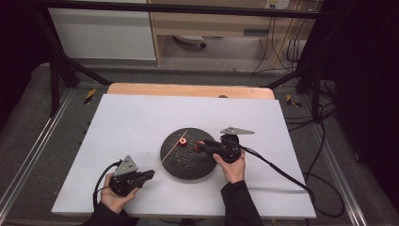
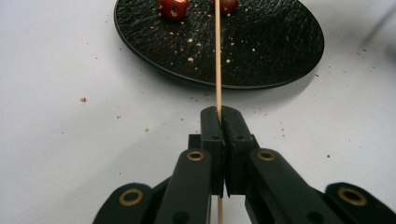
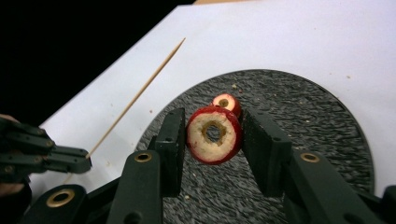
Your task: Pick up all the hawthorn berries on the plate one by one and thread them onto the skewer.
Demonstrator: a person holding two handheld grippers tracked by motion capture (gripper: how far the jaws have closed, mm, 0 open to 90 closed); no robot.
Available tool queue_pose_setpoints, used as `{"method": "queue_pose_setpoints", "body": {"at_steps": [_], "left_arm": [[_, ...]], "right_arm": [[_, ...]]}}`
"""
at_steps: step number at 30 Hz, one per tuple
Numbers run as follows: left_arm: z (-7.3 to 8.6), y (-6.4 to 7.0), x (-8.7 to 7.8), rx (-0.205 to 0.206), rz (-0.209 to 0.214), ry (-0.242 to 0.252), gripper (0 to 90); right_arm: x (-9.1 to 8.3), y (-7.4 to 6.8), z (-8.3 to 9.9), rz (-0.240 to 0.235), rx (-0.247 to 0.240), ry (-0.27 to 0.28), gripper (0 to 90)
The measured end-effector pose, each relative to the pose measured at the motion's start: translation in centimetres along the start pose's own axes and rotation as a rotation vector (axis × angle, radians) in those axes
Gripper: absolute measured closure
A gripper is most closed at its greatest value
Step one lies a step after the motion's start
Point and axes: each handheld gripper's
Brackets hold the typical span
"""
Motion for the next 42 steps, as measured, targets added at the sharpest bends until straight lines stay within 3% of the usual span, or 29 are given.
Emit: {"method": "queue_pose_setpoints", "body": {"at_steps": [12, 31, 42], "left_arm": [[0.1, 0.0, 0.1, -0.016, -0.008, 0.004, 88.4], [-0.1, 0.7, 0.5, -0.042, -0.022, 0.031, 88.3], [-0.6, 1.7, 0.8, -0.048, -0.020, 0.050, 88.4]], "right_arm": [[0.7, -0.3, 0.9, -0.012, 0.044, 0.139, 60.8], [0.3, -0.3, -0.5, -0.046, 0.097, 0.357, 60.8], [0.5, 0.1, -1.0, -0.042, 0.152, 0.449, 60.9]]}}
Point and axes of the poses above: each handheld gripper's, and its own axes: x roughly forward along the jaws, z roughly out of its underside, y roughly to its right, and after that the axes turned 3 degrees about -z, right-handed
